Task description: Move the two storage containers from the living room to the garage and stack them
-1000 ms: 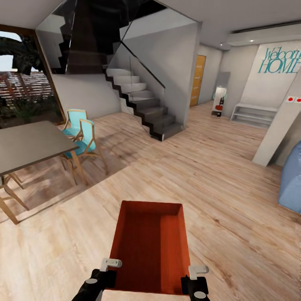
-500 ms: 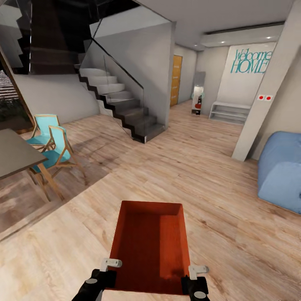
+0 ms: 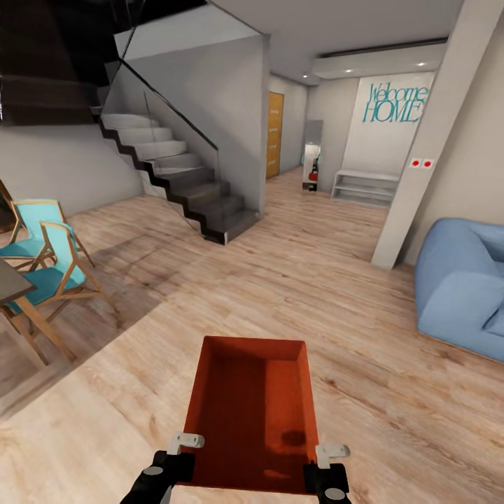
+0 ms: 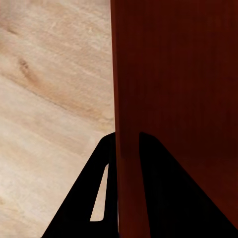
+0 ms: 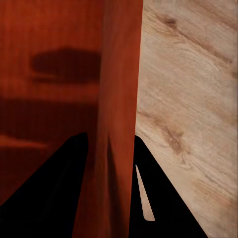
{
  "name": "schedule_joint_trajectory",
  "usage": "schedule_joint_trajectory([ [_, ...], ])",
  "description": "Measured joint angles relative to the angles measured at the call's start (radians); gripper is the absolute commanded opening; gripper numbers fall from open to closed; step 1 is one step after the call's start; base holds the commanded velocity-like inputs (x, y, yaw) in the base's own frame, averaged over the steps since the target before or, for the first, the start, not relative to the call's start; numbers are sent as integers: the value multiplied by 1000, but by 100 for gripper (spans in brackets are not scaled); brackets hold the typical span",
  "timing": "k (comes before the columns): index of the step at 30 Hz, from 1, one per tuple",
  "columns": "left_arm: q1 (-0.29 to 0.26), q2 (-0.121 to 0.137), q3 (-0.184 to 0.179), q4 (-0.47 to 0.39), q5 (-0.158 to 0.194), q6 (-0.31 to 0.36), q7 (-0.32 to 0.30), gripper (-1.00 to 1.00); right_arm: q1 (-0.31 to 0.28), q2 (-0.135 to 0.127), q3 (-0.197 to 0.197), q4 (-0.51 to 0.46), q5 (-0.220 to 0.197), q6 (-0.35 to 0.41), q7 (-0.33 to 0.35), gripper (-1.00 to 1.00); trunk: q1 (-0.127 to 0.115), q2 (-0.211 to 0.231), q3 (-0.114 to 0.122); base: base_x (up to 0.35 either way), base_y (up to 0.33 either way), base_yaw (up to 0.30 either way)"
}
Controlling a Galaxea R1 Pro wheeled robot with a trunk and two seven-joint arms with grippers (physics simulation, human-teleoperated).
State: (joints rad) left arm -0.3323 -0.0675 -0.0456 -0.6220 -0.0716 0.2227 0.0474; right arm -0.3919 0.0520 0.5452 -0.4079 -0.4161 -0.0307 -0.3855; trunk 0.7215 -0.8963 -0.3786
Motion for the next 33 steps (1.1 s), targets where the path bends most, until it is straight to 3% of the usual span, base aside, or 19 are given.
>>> schedule_joint_trajectory([
  [33,0,0,0,2,0,-2,0,-100,1,0,0,0,0,-1,-1,-100,0,0,0,321,0,0],
])
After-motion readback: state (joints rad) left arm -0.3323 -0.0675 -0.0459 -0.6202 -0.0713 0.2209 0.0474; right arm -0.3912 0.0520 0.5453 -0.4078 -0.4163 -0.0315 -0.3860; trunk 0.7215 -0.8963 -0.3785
